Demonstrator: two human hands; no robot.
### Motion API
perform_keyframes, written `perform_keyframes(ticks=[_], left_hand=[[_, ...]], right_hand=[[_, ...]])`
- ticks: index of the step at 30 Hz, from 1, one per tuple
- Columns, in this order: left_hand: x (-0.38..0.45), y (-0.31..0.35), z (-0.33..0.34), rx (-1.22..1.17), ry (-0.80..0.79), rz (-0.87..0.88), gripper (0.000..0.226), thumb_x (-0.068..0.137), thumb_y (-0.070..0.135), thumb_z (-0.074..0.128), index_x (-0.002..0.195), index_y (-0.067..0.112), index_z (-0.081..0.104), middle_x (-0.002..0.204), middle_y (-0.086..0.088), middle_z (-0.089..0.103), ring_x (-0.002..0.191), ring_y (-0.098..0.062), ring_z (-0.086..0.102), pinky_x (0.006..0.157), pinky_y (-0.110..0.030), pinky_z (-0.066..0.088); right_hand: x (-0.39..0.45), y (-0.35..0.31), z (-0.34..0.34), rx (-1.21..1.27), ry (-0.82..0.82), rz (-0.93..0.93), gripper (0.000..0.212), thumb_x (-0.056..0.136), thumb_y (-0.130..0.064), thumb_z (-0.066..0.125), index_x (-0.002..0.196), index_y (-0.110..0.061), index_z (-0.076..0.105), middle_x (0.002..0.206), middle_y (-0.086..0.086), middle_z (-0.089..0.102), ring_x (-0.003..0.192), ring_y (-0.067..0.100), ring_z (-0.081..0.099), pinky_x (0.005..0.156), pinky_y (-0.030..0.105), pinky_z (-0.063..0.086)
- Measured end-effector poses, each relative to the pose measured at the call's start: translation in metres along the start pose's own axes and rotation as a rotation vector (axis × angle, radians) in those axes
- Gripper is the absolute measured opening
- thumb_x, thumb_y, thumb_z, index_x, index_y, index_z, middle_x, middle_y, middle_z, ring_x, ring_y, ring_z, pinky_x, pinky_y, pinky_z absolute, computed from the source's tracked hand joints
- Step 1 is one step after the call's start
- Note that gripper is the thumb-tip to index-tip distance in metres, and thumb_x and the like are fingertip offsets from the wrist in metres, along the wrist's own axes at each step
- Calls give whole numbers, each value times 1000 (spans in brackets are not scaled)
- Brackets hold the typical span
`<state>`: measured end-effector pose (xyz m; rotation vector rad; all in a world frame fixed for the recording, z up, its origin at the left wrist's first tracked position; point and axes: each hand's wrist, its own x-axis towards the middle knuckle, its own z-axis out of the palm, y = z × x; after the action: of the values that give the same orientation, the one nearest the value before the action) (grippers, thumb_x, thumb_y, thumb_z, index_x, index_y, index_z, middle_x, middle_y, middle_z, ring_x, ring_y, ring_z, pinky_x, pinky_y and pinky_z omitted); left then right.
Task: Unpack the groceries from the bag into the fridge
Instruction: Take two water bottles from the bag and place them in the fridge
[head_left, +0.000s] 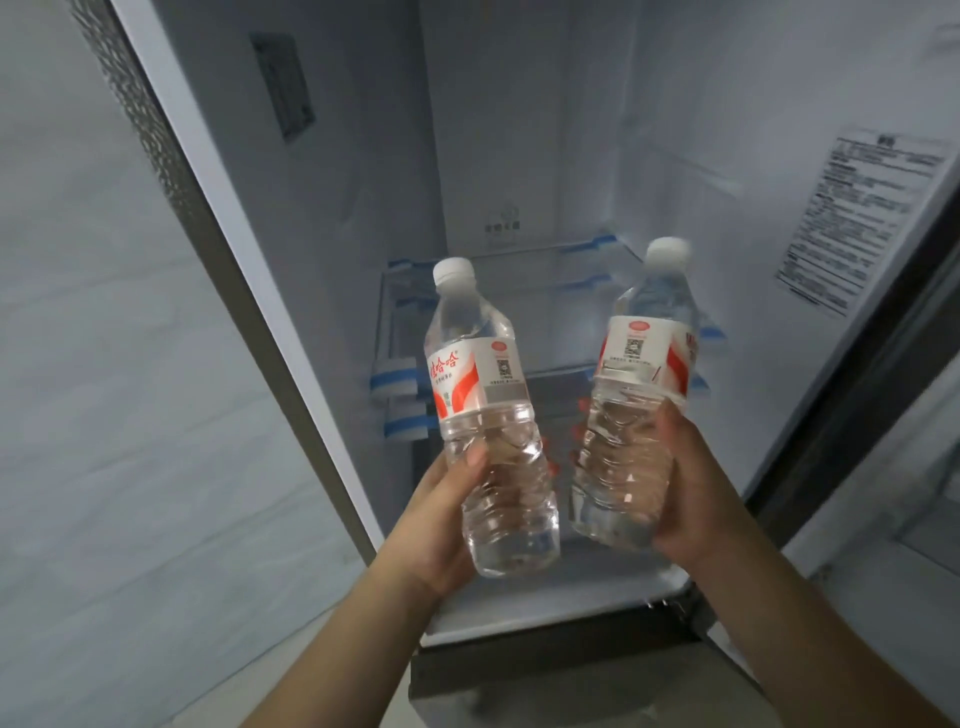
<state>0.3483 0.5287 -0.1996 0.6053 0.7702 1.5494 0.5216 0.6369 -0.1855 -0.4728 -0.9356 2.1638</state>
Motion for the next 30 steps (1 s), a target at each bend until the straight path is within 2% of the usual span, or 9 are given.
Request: perform_keyframes(ticks=[4, 8, 11, 16, 19, 21, 25, 28, 30], left_hand=[[26, 35, 2, 163, 44, 113, 95, 48, 45, 92, 124, 2, 54, 100, -12, 68, 90, -28, 68, 77, -39, 55], [61, 63, 1, 424, 88, 206, 79, 59, 47, 85, 126, 20, 55, 111, -7, 68, 106, -30, 65, 94, -50, 50], [84, 73, 4, 560, 149, 273, 66, 68, 43, 82, 126, 27, 54, 111, 3, 69, 103, -18, 66, 93, -42, 51], [116, 74, 8, 618, 251, 321, 50, 76, 32, 78, 121, 30, 57, 108, 9, 70, 99, -10, 67, 90, -38, 53], [136, 80, 15, 602, 272, 365, 47, 78, 26, 78, 121, 30, 58, 107, 13, 70, 97, -2, 67, 78, -19, 54], [147, 86, 18, 592, 290, 374, 42, 78, 23, 78, 116, 28, 61, 102, 14, 72, 93, -1, 67, 70, -14, 52], [173, 91, 17, 584, 326, 380, 41, 77, 22, 80, 115, 21, 64, 103, 6, 73, 94, -7, 69, 75, -19, 54], [201, 93, 14, 574, 397, 398, 48, 72, 21, 84, 115, 21, 63, 103, 5, 73, 93, -9, 70, 81, -28, 56], [219, 94, 13, 581, 455, 430, 53, 68, 18, 85, 115, 22, 61, 102, 5, 73, 91, -7, 70, 78, -27, 56]], right_hand=[[35, -12, 15, -105, 77, -46, 104, 29, -49, 95, 121, -18, 57, 96, 6, 74, 85, 23, 72, 63, 36, 58], [73, -29, 26, -255, 125, -150, 99, 33, -54, 93, 119, -17, 58, 95, 4, 73, 83, 21, 72, 64, 35, 56], [96, -39, 27, -378, 153, -241, 84, 43, -55, 89, 113, -19, 62, 95, 4, 72, 85, 22, 71, 68, 37, 55], [121, -48, 21, -463, 150, -298, 43, 71, -36, 75, 109, -19, 63, 89, 0, 72, 84, 22, 70, 69, 37, 57], [144, -57, 18, -543, 173, -322, 48, 74, -33, 76, 118, -20, 61, 99, 1, 73, 95, 25, 70, 77, 43, 54], [160, -64, 19, -589, 179, -343, 55, 70, -39, 79, 120, -24, 60, 106, 2, 72, 99, 24, 69, 84, 45, 53], [189, -78, 21, -654, 160, -364, 54, 71, -46, 79, 119, -32, 60, 109, -3, 71, 101, 19, 69, 91, 50, 51], [211, -85, 19, -696, 154, -393, 36, 76, -35, 77, 110, -34, 65, 102, -8, 73, 93, 12, 70, 87, 42, 52], [225, -86, 16, -708, 166, -388, 34, 75, -29, 79, 106, -31, 65, 97, -10, 74, 87, 7, 71, 83, 36, 52]])
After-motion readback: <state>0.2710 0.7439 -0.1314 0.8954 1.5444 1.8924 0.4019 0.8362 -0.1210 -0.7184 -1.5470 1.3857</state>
